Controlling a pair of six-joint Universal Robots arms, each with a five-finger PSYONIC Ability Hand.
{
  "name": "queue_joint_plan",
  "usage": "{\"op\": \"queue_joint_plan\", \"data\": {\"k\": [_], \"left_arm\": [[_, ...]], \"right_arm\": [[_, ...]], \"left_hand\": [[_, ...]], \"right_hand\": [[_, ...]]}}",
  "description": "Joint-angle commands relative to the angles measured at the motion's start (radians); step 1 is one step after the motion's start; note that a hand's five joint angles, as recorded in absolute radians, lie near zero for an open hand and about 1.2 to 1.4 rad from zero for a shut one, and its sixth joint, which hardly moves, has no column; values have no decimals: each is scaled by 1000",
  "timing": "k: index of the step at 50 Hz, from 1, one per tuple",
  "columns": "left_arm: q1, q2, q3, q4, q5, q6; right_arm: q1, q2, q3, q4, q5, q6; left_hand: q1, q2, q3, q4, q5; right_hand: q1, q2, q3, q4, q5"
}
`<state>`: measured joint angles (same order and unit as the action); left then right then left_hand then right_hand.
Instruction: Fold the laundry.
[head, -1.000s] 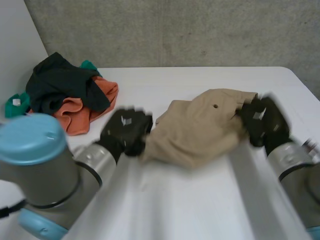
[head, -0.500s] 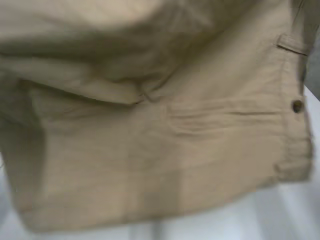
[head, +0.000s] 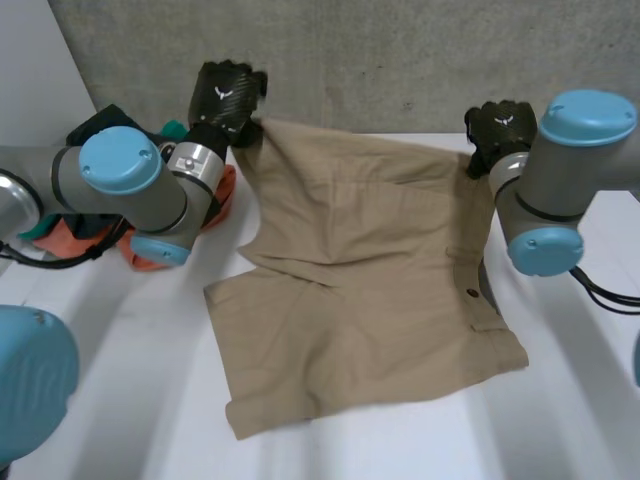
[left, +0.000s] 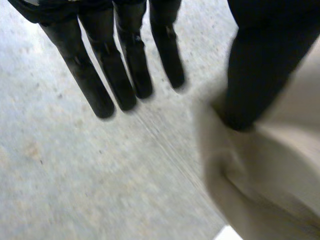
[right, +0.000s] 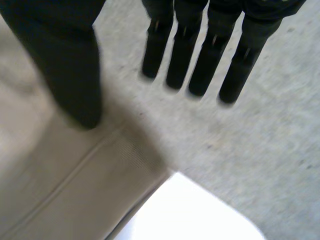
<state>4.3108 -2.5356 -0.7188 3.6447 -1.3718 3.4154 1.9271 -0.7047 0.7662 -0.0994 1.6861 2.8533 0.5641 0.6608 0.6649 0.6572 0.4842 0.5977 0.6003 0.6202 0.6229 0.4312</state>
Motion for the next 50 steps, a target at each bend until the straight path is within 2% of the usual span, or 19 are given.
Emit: {"op": "queue_joint_plan", "data": {"k": [1, 4, 10, 14, 15, 18, 20, 23, 27, 33, 36, 40, 43, 46, 47, 50], "left_arm": [[12, -15, 110, 32, -12, -24], [-2, 30, 81, 29, -62, -24], [-6, 294, -192, -40, -164, -19], [-10, 483, -434, -112, -168, -18], [-19, 562, -530, -167, -168, -18], [-36, 658, -663, -262, -168, -16], [-54, 759, -806, -383, -165, -19], [-63, 828, -994, -510, -156, -21], [-86, 851, -1160, -567, -126, -22], [-146, 861, -1330, -505, -60, -25], [-148, 851, -1358, -421, -61, -24], [-149, 809, -1377, -270, -78, -22], [-149, 769, -1366, -236, -79, -16], [-151, 729, -1352, -238, -82, -15], [-152, 716, -1346, -238, -82, -13], [-152, 706, -1338, -227, -82, -7]], "right_arm": [[13, -24, -87, -72, 35, -38], [15, -123, -47, -50, 33, -55], [4, -294, 109, 52, -20, -130], [1, -401, 254, 171, -140, -176], [0, -453, 319, 226, -193, -192], [0, -544, 425, 302, -256, -207], [-13, -616, 528, 362, -308, -213], [-57, -693, 671, 405, -361, -226], [-120, -772, 876, 412, -442, -333], [-250, -797, 1164, 365, -546, -561], [-290, -796, 1232, 294, -583, -581], [-320, -765, 1320, 120, -643, -581], [-323, -708, 1340, 29, -664, -580], [-320, -681, 1346, -23, -668, -578], [-318, -665, 1348, -51, -669, -577], [-315, -636, 1349, -91, -666, -580]], "left_hand": [[-390, -486, -490, -483, -484], [-390, -486, -490, -483, -484], [-368, -465, -469, -461, -463], [-283, -380, -384, -376, -378], [-271, -368, -372, -364, -366], [-271, -368, -372, -364, -366], [-268, -365, -369, -361, -363], [-260, -356, -360, -353, -354], [-128, -224, -229, -221, -222], [-98, -195, -199, -191, -193], [-98, -195, -199, -191, -193], [-92, -189, -193, -185, -187], [-43, -139, -143, -136, -137], [104, 7, 3, 11, 9], [261, 165, 161, 168, 167], [485, 389, 384, 392, 391]], "right_hand": [[-423, -426, -446, -448, -431], [-423, -426, -446, -448, -431], [-423, -426, -446, -448, -431], [-423, -426, -446, -448, -431], [-423, -426, -446, -448, -431], [-423, -426, -446, -448, -431], [-311, -313, -333, -336, -319], [-155, -157, -177, -180, -163], [-64, -66, -86, -89, -72], [-17, -19, -39, -42, -25], [-8, -10, -30, -33, -16], [22, 19, -1, -4, 14], [39, 37, 17, 14, 31], [109, 107, 87, 84, 101], [121, 119, 99, 96, 113], [127, 125, 105, 102, 119]]}}
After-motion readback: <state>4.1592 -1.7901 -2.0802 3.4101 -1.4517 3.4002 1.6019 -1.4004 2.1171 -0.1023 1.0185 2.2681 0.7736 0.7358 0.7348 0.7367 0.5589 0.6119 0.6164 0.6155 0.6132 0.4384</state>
